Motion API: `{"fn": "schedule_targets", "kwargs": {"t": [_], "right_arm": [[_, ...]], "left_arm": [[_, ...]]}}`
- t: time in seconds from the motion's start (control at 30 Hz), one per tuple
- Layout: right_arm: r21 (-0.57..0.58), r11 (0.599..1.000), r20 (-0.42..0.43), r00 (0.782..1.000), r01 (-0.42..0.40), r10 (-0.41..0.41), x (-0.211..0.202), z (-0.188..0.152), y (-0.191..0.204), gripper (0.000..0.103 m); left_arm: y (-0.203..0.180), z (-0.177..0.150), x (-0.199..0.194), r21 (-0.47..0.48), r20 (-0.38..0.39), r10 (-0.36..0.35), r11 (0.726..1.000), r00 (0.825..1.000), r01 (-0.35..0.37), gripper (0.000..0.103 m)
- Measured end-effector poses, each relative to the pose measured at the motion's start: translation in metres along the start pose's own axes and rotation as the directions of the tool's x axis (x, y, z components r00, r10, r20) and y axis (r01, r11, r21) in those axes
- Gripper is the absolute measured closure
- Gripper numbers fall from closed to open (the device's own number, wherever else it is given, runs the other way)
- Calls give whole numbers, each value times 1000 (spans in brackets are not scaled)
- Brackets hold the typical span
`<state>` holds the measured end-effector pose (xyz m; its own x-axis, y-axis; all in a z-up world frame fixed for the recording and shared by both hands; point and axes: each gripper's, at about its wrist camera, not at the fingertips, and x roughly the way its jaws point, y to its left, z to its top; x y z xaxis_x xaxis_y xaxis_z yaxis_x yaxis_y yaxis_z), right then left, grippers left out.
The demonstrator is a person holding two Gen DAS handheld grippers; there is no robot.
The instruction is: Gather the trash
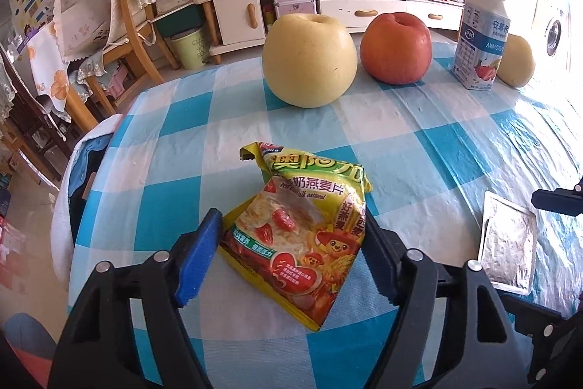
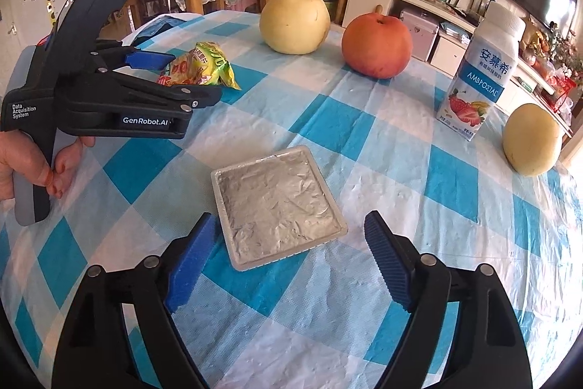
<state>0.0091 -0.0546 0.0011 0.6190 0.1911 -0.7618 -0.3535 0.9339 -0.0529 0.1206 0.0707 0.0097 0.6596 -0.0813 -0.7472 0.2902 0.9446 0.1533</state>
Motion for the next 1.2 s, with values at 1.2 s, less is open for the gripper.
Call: {"fn": "schedule_targets", "kwargs": {"t": [1.2], "right_arm": [[-20, 999, -4, 1000, -31, 31, -2, 1, 2, 34]], "left_arm": [[-6, -18, -35, -109, 22, 22, 994, 1000, -20, 61]]}}
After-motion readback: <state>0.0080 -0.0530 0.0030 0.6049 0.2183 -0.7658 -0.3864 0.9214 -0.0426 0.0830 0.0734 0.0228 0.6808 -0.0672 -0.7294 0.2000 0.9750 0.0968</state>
